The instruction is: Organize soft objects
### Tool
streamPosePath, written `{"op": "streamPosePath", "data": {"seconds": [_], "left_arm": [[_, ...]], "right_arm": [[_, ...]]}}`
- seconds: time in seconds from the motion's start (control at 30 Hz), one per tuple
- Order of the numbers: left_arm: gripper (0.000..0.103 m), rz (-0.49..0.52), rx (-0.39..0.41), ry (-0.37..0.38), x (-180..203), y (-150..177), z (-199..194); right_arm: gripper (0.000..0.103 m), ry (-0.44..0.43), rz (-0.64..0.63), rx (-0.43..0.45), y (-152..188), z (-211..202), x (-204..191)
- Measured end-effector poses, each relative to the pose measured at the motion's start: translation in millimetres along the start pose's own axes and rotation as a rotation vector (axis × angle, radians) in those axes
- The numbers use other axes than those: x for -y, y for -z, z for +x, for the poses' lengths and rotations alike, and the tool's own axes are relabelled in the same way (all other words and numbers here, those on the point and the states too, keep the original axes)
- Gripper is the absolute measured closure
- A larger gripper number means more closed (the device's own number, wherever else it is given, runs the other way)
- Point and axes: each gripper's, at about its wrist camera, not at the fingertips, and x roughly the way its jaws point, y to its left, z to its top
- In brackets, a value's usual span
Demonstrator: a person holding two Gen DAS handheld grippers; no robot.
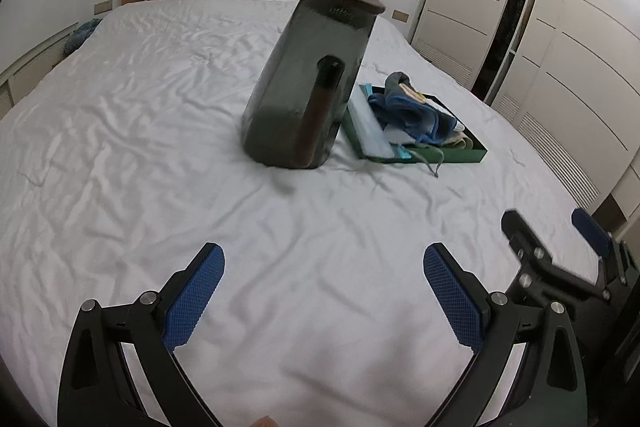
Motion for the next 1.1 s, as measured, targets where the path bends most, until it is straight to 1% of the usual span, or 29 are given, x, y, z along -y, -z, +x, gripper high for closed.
{"op": "streamPosePath", "data": {"seconds": [0.1,0.27,0.33,0.4,0.5,0.6,0.63,0.73,0.8,0.83,0.93,1.0,1.1], "left_arm": [[0.005,-0.002,-0.001,-0.003,-10.6,8.9,-3.3],[0.005,-0.008,0.019,-0.006,-19.4,15.8,-13.5],[0.005,-0.002,0.034,-0.009,-19.2,18.4,-25.7],[0.005,0.007,0.036,-0.023,-16.4,20.2,-39.8],[0.005,0.005,0.045,-0.021,-8.9,23.5,-78.7],[0.005,0.015,0.071,-0.042,0.6,27.9,-127.5],[0.005,0.011,0.079,-0.047,3.0,30.1,-145.6],[0.002,-0.001,0.096,-0.034,10.9,40.0,-202.1],[0.001,-0.004,0.107,-0.018,14.6,46.2,-228.3],[0.001,0.003,0.130,-0.027,18.7,51.9,-249.3],[0.001,0.037,0.192,-0.045,28.2,67.4,-293.1],[0.001,0.048,0.202,-0.034,30.6,75.5,-311.6],[0.001,0.023,0.202,-0.029,24.7,91.4,-338.1]], "right_arm": [[0.001,0.005,-0.013,0.032,0.0,-10.2,-11.9],[0.000,-0.001,0.014,0.065,1.0,-26.8,-14.9],[0.000,-0.001,0.013,0.064,0.7,-39.8,-13.6],[0.000,-0.017,0.017,0.060,-1.6,-61.0,-9.2],[0.000,-0.032,0.001,0.065,-6.2,-100.8,-2.4],[0.000,-0.078,-0.008,0.064,-8.2,-154.1,5.2],[0.000,-0.097,-0.021,0.065,-7.4,-177.8,8.1],[0.000,-0.134,-0.030,0.069,-2.2,-225.4,18.1],[0.000,-0.148,-0.035,0.073,2.8,-257.3,26.8],[0.000,-0.150,-0.040,0.083,6.0,-273.9,30.7],[0.000,-0.139,-0.056,0.107,16.4,-320.6,41.6],[0.000,-0.146,-0.054,0.123,23.0,-351.6,49.8],[0.000,-0.137,-0.060,0.146,36.0,-395.9,56.5]]}}
